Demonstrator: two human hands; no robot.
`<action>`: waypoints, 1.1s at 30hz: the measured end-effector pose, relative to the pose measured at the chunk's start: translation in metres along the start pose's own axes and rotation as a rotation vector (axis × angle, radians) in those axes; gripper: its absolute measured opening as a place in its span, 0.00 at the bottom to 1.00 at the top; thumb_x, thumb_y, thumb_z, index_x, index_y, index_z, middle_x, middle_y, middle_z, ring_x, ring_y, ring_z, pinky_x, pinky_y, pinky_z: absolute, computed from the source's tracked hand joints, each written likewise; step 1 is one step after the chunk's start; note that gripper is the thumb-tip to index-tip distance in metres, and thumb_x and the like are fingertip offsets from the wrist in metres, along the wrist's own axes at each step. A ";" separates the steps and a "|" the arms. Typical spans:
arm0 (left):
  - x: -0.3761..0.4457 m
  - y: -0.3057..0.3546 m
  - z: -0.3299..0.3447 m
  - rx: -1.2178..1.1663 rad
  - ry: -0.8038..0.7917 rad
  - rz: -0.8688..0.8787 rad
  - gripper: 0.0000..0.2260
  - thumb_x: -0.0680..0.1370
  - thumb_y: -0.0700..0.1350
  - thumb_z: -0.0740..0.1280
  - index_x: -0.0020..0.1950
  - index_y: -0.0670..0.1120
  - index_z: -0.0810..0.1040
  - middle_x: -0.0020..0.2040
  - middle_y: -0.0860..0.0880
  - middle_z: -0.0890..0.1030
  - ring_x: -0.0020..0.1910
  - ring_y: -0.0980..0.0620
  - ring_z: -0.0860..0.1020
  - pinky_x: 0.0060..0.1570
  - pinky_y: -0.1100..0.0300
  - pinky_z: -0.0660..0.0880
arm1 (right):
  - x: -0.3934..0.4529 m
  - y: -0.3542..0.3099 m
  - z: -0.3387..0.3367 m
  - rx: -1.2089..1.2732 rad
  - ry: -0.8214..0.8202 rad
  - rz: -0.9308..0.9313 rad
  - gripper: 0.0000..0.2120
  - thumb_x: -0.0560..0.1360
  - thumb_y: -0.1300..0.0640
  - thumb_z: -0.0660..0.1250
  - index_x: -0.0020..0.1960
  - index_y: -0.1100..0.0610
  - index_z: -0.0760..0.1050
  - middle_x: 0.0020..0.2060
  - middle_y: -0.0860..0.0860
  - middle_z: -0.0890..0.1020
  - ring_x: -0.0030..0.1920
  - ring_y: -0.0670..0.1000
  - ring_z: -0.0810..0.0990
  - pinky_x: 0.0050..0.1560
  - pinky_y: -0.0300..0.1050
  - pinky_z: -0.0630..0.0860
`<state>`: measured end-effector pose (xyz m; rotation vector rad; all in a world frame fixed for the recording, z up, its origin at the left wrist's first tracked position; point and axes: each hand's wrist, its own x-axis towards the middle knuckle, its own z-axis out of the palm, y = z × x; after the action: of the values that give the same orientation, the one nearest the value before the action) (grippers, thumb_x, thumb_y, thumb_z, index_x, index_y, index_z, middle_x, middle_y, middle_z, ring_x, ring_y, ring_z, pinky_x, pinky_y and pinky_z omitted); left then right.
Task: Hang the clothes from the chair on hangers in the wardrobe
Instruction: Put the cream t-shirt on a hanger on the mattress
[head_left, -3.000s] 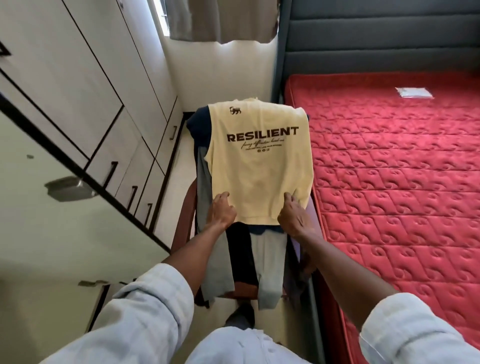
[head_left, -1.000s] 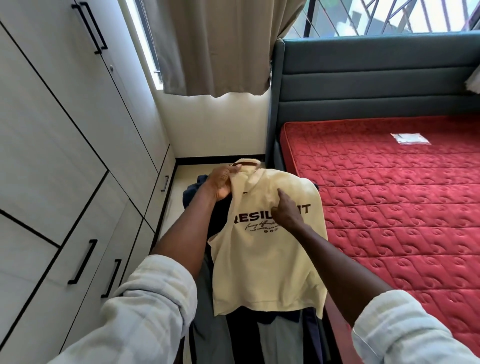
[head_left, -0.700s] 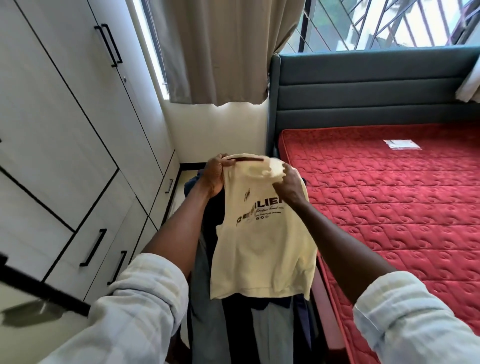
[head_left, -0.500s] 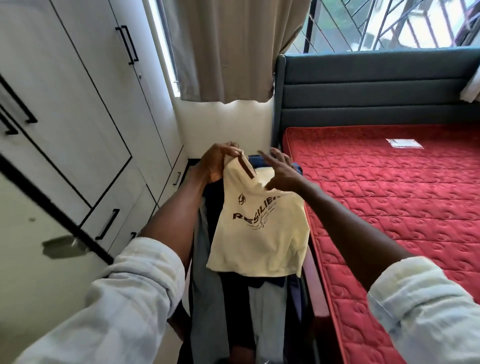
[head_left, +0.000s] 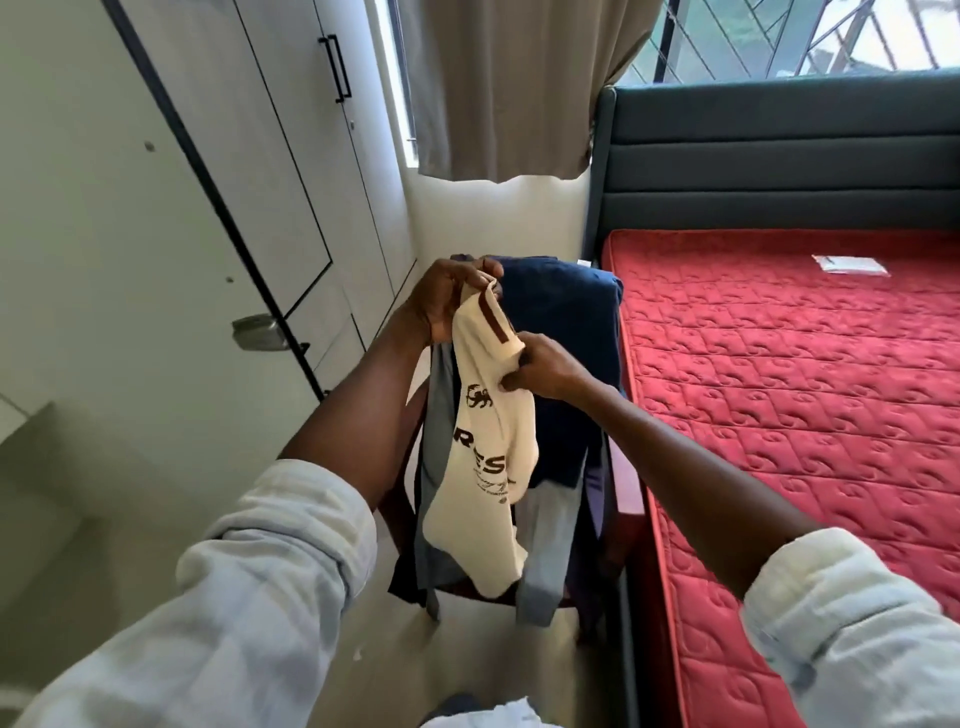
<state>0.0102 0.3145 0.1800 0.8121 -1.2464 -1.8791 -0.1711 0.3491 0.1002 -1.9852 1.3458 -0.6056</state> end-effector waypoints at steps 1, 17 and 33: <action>-0.012 -0.001 0.000 0.024 0.035 0.027 0.09 0.70 0.38 0.60 0.48 0.44 0.75 0.34 0.48 0.78 0.32 0.52 0.77 0.36 0.60 0.76 | -0.012 -0.006 0.005 -0.042 0.075 -0.050 0.20 0.69 0.56 0.75 0.59 0.54 0.77 0.54 0.49 0.81 0.54 0.48 0.79 0.58 0.52 0.78; -0.210 -0.067 0.023 0.311 0.848 0.451 0.10 0.72 0.37 0.65 0.47 0.49 0.81 0.46 0.49 0.81 0.48 0.50 0.78 0.49 0.56 0.77 | -0.209 -0.024 0.079 -0.207 0.227 0.294 0.06 0.69 0.64 0.68 0.46 0.58 0.76 0.43 0.56 0.79 0.47 0.58 0.80 0.45 0.50 0.76; -0.345 -0.193 0.162 0.828 1.068 0.363 0.06 0.80 0.36 0.59 0.56 0.41 0.72 0.49 0.44 0.78 0.48 0.48 0.77 0.48 0.58 0.76 | -0.441 -0.019 0.069 0.257 0.722 0.327 0.05 0.76 0.58 0.66 0.47 0.60 0.78 0.38 0.51 0.77 0.33 0.45 0.71 0.31 0.37 0.66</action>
<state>0.0195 0.7328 0.0900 1.5789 -1.2545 -0.3791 -0.2725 0.7829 0.0616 -1.3324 1.8412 -1.3324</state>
